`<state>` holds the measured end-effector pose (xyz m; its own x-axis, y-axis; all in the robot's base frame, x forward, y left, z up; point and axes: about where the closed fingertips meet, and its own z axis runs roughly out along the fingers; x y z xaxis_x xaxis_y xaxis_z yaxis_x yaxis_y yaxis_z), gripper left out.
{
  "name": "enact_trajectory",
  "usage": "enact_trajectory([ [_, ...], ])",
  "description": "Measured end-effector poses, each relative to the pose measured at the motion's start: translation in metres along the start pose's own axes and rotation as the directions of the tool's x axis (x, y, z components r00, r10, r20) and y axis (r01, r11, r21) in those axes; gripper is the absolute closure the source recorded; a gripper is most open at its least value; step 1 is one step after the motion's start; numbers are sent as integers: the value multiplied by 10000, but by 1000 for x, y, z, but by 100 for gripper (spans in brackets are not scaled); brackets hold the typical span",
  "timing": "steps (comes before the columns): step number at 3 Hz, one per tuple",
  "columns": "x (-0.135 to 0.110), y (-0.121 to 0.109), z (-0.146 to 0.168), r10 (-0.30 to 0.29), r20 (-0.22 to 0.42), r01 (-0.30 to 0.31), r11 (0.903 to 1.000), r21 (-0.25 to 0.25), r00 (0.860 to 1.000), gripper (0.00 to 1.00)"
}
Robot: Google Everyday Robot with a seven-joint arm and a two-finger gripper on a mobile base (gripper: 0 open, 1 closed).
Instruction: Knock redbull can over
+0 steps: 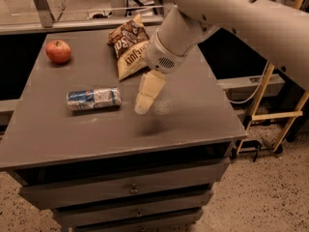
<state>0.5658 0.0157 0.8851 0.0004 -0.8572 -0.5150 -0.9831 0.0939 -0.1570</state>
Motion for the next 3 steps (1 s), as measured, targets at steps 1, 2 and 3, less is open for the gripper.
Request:
enact_trajectory([
  [1, 0, 0, 0, 77, -9, -77, 10000, 0, 10000, 0],
  [2, 6, 2, 14, 167, -74, -172, 9975, -680, 9998, 0],
  [3, 6, 3, 14, 166, -74, -171, 9975, -681, 9998, 0],
])
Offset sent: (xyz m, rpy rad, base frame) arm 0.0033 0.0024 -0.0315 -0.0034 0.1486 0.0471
